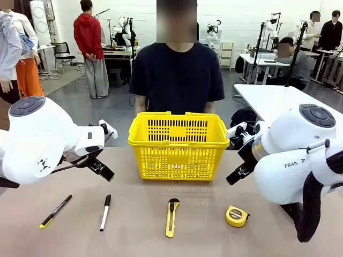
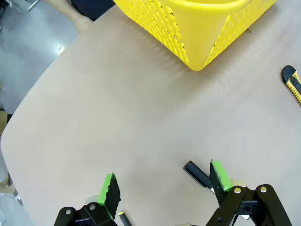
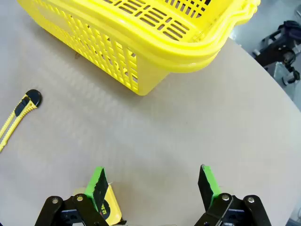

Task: Place the items the person wants into the basket.
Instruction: Pick up the item the person points to and place it in the Market Basket.

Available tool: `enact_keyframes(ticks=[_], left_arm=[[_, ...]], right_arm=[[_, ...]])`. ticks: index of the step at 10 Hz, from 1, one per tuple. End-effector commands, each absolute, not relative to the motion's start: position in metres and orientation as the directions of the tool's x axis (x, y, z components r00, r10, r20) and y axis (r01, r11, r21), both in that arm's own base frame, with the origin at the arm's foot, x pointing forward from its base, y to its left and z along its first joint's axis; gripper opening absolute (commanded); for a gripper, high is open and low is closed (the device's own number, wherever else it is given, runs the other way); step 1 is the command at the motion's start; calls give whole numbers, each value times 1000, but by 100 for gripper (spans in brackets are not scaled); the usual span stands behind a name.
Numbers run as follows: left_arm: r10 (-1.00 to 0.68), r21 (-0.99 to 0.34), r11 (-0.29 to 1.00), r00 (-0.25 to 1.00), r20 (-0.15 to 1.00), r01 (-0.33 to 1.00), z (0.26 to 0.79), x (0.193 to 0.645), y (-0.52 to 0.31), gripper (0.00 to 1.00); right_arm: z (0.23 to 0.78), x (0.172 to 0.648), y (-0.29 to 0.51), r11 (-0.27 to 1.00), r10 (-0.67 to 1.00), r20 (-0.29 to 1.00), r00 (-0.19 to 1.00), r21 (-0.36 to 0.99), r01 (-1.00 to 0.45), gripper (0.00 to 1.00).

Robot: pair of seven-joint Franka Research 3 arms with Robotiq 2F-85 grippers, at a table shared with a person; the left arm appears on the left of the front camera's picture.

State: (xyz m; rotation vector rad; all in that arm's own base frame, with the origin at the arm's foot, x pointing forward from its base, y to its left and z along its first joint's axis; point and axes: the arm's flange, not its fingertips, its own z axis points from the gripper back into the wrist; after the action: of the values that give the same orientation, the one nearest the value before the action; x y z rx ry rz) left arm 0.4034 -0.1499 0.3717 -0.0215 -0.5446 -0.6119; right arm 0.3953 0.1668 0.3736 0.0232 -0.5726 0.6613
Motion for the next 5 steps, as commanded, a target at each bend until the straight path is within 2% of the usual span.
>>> enact_keyframes(ticks=[1, 5], left_arm=[[-540, 139, 823, 683, 492, 551, 372, 403, -150, 100], [-540, 139, 823, 683, 492, 551, 372, 403, -150, 100]], right_arm=[[374, 395, 167, 795, 574, 509, 641, -157, -586, 100], [374, 395, 167, 795, 574, 509, 641, -157, -586, 100]])
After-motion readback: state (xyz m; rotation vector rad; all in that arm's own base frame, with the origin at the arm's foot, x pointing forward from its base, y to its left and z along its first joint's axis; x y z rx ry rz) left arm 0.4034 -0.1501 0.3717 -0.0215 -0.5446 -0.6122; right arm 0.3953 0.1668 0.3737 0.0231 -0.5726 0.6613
